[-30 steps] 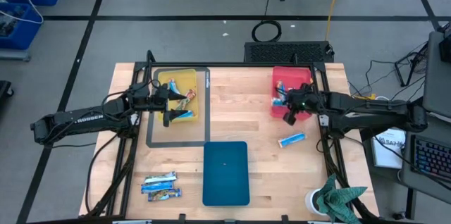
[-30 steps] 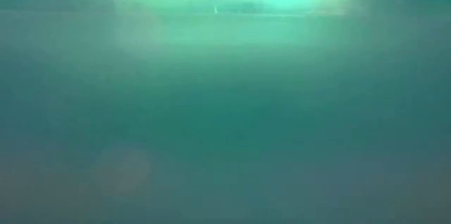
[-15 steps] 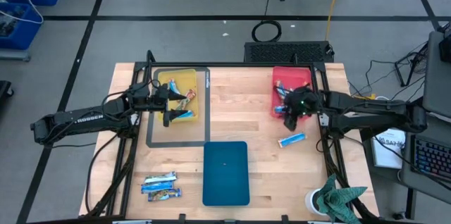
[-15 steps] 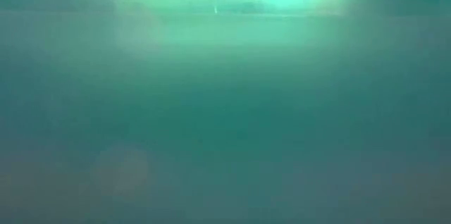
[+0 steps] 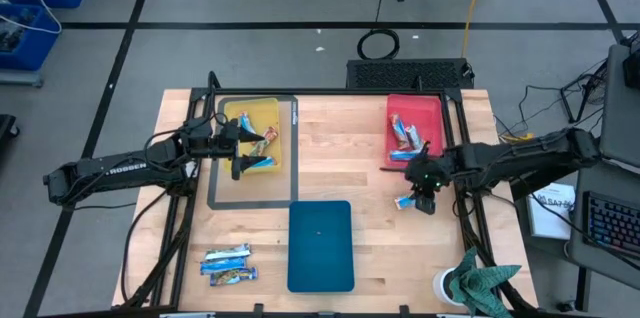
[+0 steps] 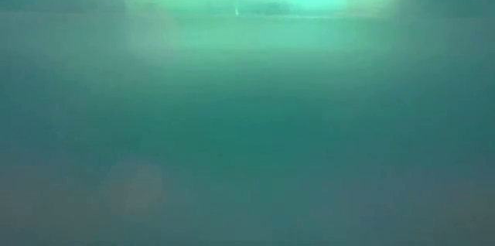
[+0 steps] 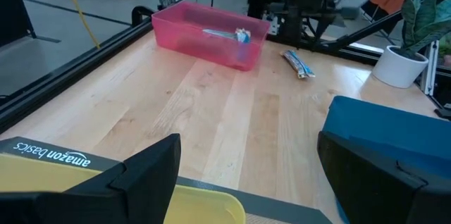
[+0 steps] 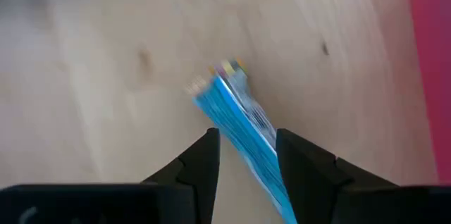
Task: Pick and place Granola Bars by type
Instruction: Put the yellow granola bar into the red bin
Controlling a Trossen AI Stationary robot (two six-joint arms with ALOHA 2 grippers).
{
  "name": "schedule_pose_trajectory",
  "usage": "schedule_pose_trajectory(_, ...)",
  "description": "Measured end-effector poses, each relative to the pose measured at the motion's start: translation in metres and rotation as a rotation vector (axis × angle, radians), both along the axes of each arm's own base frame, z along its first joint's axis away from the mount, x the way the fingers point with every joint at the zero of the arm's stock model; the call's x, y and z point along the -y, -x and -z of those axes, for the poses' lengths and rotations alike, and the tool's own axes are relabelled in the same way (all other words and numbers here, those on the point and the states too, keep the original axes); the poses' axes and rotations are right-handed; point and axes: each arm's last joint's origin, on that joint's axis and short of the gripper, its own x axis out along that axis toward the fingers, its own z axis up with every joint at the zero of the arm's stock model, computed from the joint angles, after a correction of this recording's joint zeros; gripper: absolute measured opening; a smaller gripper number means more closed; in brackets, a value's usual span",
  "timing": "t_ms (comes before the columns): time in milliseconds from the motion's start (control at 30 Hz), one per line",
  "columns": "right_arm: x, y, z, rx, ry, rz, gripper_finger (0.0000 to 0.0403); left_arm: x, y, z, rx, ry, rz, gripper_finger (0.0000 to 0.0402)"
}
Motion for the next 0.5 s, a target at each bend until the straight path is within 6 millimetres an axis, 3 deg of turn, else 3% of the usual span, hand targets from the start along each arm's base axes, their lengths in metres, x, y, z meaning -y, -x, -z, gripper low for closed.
schedule_pose_trajectory(500,-0.005,-0.019,0.032,-0.204,0.002,-0.014,0.0127,0.0,0.0,0.0,-0.003,0.002,0.001,0.0337)
